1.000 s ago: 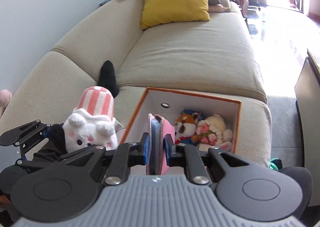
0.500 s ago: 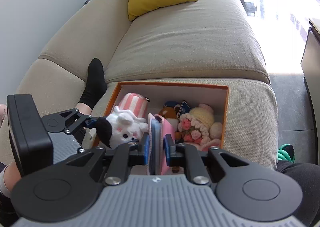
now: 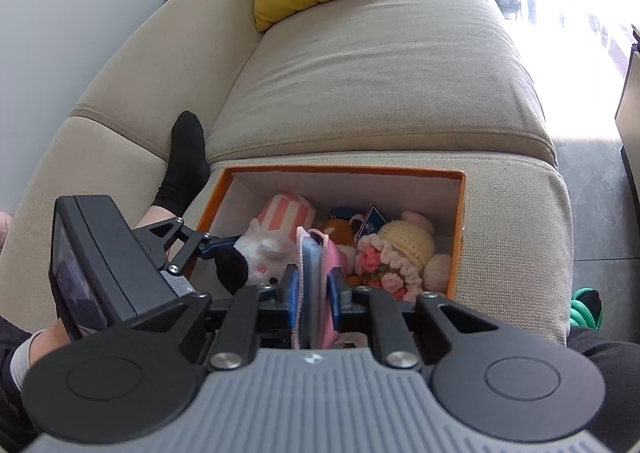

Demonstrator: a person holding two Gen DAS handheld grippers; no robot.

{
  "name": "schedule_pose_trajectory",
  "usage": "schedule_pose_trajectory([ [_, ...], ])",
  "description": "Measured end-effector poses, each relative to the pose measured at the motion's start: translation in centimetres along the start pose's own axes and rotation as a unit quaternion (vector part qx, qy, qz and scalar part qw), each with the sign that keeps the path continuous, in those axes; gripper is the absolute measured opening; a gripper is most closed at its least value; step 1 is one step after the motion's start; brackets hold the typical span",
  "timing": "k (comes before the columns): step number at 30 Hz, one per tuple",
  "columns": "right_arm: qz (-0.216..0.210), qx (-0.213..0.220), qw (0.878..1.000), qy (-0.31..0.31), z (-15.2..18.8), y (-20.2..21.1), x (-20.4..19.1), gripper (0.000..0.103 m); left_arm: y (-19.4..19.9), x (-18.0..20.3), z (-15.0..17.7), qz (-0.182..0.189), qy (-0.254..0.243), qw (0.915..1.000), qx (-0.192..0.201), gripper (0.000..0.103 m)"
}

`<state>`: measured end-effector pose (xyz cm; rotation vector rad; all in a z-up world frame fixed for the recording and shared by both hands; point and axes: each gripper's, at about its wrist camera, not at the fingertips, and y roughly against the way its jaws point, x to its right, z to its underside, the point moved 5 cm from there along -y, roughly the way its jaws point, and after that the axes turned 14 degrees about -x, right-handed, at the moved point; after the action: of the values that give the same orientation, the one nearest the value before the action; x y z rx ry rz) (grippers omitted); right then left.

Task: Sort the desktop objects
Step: 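Carry the cat plush and pink wallet over the orange box with both tools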

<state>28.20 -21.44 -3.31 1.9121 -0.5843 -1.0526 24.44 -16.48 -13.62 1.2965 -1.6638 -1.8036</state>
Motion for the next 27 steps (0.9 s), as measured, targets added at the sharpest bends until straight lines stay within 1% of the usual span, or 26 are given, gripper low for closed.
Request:
schedule_pose_trajectory([
  [4,0.005,0.008,1.000,0.001,0.4,1.0,-0.5,0.016,1.1,-0.5,0.7,0.022,-0.002,0.9995,0.023,0.080],
  [8,0.017,0.011,1.000,-0.001,0.5,1.3,-0.5,0.016,2.9,-1.4,1.5,0.025,0.006,0.9984,0.051,0.079],
  [9,0.017,0.011,1.000,-0.002,0.6,1.4,-0.5,0.016,3.3,-1.5,1.7,0.025,0.009,0.9978,0.060,0.076],
  [11,0.018,0.011,1.000,-0.003,0.6,1.3,-0.5,0.016,3.6,-1.6,2.1,0.028,0.007,0.9974,0.065,0.055],
  [12,0.019,0.011,1.000,-0.003,0.6,1.2,-0.5,0.016,3.4,-1.5,2.1,0.028,0.006,0.9977,0.061,0.050],
  [13,0.020,0.010,1.000,-0.003,0.6,1.2,-0.5,0.016,3.0,-1.5,1.8,0.028,0.006,0.9979,0.058,0.040],
  [16,0.024,0.010,1.000,-0.004,0.5,0.9,-0.4,0.016,2.0,-1.1,1.5,0.034,0.002,0.9982,0.050,0.039],
  [21,0.021,0.008,1.000,-0.014,0.9,1.1,-0.2,0.016,1.9,-1.3,1.4,0.043,0.011,0.9974,0.056,0.039],
  [24,0.024,0.008,1.000,-0.008,1.8,2.3,-0.8,0.016,3.3,-1.6,1.9,0.049,0.018,0.9954,0.080,0.039],
  [27,0.035,0.006,0.999,-0.013,3.5,3.6,-0.8,0.016,5.3,-2.0,3.1,0.065,0.033,0.9913,0.110,0.039],
])
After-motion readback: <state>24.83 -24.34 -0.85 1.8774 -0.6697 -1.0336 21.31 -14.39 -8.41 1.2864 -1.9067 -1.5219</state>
